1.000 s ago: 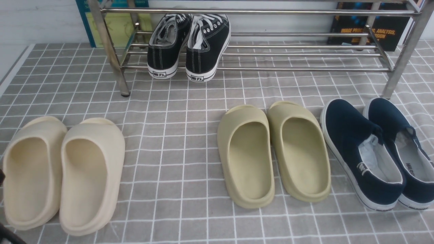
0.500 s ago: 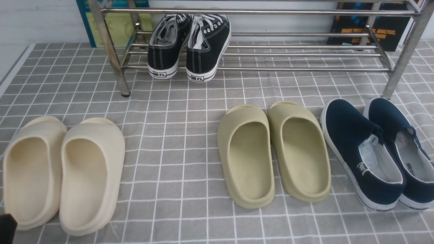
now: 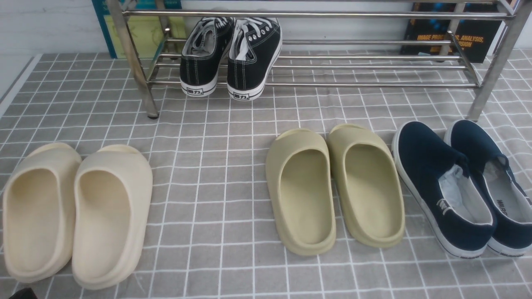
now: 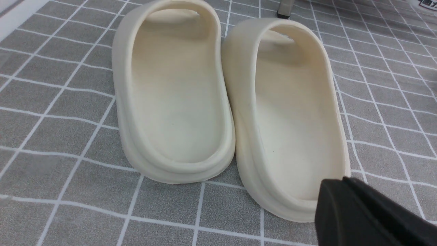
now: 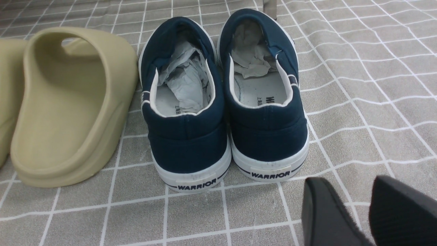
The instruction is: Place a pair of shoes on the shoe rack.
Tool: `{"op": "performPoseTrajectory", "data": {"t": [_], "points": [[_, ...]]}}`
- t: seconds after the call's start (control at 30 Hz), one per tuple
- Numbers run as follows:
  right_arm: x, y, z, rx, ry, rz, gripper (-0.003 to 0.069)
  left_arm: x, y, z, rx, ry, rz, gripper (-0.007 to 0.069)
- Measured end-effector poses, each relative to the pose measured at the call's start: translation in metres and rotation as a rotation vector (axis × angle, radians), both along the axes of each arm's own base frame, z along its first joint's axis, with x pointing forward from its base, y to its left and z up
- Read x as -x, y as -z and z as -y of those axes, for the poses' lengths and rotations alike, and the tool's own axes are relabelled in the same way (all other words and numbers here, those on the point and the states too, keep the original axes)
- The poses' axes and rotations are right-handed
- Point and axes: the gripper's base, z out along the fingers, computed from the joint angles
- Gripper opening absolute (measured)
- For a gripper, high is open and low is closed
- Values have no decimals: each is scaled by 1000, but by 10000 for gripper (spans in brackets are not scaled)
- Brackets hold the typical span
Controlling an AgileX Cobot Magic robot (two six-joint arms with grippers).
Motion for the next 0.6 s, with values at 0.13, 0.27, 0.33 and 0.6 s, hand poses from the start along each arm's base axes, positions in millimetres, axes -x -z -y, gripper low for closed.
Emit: {"op": "performPoseTrajectory", "data": {"t": [0.13, 0.27, 0.33, 0.6], "points": [[0, 0, 0, 0, 0, 0, 239, 0, 0, 0, 0, 0, 0, -13], [0, 0, 0, 0, 0, 0, 239, 0, 1, 0, 2, 0, -8, -11], [0, 0, 0, 0, 0, 0, 239, 0, 1, 0, 3, 1, -11, -10], [0, 0, 0, 0, 0, 0, 239, 0, 1, 0, 4, 1, -12, -10]]}}
